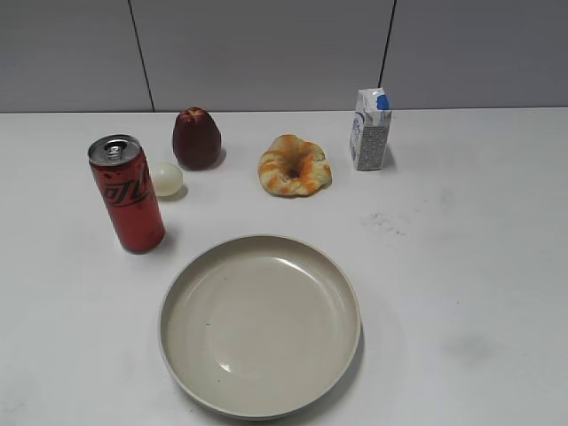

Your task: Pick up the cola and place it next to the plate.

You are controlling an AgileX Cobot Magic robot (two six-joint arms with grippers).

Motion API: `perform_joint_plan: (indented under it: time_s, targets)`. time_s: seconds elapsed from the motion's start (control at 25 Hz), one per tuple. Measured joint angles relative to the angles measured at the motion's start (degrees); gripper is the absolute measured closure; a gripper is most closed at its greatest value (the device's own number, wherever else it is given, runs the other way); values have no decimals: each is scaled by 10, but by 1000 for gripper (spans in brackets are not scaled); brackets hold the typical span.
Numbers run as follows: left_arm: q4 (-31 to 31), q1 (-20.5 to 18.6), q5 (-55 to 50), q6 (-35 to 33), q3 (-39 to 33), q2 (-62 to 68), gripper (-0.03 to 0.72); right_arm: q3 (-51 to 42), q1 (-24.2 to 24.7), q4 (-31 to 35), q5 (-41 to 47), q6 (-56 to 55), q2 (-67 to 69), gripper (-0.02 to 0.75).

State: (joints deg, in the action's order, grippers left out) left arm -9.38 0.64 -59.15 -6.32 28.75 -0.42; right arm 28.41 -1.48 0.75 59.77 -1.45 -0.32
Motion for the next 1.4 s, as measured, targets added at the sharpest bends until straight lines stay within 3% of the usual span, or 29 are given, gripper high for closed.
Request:
perform_joint_plan:
  time_s: [0.64,0.8,1.12,1.28,1.4]
  targets:
    - [0,0,0,0,0,0,451,2,0,0,-3,0,1,156]
    - [0,0,0,0,0,0,451,11,0,0,-82,0,29,156]
    - [0,0,0,0,0,0,451,8,0,4,-291,0,213,158]
    - [0,0,0,0,0,0,451,31,-4,28,-314,11,349,158]
    - [0,0,0,0,0,0,451,76,-34,62,-303,41,455,158]
